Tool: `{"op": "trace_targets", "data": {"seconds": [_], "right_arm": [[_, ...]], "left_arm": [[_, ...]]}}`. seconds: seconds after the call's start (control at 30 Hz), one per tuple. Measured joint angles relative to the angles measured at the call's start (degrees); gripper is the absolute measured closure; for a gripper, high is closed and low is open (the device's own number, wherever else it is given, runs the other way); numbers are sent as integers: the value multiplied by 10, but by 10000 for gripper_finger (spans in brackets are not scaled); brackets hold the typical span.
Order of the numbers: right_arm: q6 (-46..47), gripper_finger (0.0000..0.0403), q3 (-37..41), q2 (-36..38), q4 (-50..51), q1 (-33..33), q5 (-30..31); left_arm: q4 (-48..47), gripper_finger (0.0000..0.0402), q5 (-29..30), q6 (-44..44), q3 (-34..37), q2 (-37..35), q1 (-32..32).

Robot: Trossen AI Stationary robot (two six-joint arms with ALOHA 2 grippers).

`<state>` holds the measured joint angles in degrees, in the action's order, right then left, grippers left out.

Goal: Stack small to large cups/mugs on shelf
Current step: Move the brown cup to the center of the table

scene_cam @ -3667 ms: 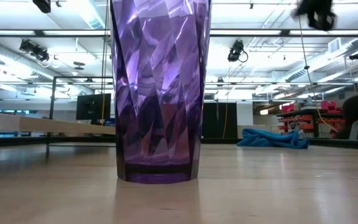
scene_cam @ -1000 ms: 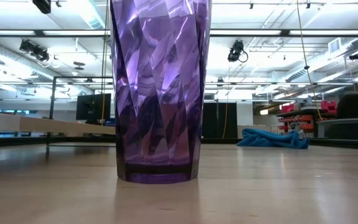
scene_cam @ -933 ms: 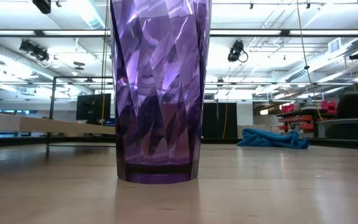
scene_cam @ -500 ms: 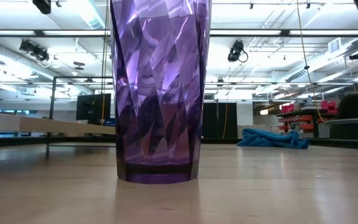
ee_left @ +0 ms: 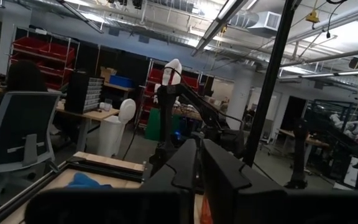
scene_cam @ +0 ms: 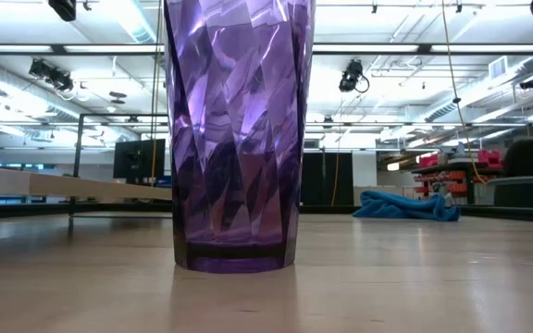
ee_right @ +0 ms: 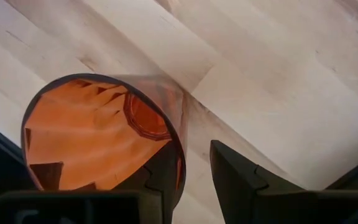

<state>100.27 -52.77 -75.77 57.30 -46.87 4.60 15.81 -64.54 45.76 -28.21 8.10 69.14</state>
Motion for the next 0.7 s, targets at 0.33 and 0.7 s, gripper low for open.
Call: {"op": "trace_targets", "data": {"seconds": [0.33, 0.7], "right_arm": [[-6, 340, 0, -4, 1, 11, 0], [-113, 390, -1, -16, -5, 67, -4]], "left_arm": [[-3, 367, -14, 0, 0, 0, 0], [-3, 368, -22, 1, 0, 0, 0]]}}
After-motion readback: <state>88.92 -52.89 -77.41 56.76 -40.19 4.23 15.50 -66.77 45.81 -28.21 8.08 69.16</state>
